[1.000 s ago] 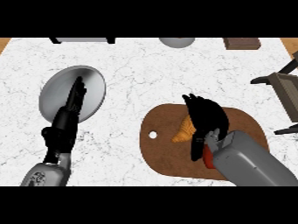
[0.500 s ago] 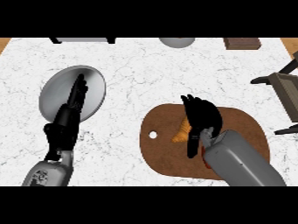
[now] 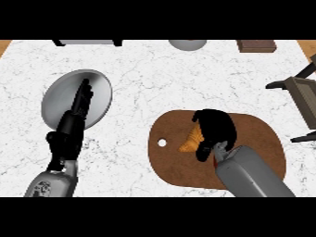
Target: Pick the croissant from the cutting board and place it in the tiered basket
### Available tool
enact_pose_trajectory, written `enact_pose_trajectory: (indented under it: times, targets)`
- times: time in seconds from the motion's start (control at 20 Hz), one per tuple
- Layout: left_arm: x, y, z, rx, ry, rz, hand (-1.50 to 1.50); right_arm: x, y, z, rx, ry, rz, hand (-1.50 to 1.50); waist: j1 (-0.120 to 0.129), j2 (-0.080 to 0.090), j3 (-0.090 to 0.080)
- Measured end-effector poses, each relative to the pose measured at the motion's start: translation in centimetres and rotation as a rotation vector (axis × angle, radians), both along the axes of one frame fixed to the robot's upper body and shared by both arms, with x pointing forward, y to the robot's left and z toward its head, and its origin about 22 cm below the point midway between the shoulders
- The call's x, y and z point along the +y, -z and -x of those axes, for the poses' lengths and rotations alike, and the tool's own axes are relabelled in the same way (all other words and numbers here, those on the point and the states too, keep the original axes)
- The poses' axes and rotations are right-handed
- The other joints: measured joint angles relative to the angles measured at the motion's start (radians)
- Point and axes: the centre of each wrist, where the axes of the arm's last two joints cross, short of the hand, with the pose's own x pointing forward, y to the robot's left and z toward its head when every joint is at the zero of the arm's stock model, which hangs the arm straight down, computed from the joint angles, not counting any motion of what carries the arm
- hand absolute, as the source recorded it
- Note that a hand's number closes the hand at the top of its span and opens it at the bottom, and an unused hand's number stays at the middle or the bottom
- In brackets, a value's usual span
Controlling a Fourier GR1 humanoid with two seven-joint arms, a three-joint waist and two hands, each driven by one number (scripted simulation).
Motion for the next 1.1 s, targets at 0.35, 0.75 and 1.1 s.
enact_pose_trajectory:
  times: [0.35, 0.75, 1.1]
  targets:
    - [-0.3, -0.4, 0.0, -0.001, 0.004, 0.007, 0.0, 0.8, 1.2, -0.5, -0.128, -0.073, 0.098, 1.5, 0.003, -0.005, -0.003]
    - [1.0, 0.0, 0.5, 0.015, -0.05, 0.002, 0.0, -7.9, -4.6, 2.9, -0.079, -0.175, 0.256, 1.5, -0.047, -0.016, -0.002]
    - [1.4, -0.1, 0.7, 0.01, -0.046, -0.001, 0.0, -14.0, -14.3, 6.7, -0.191, -0.123, 0.304, 1.5, -0.046, -0.012, -0.001]
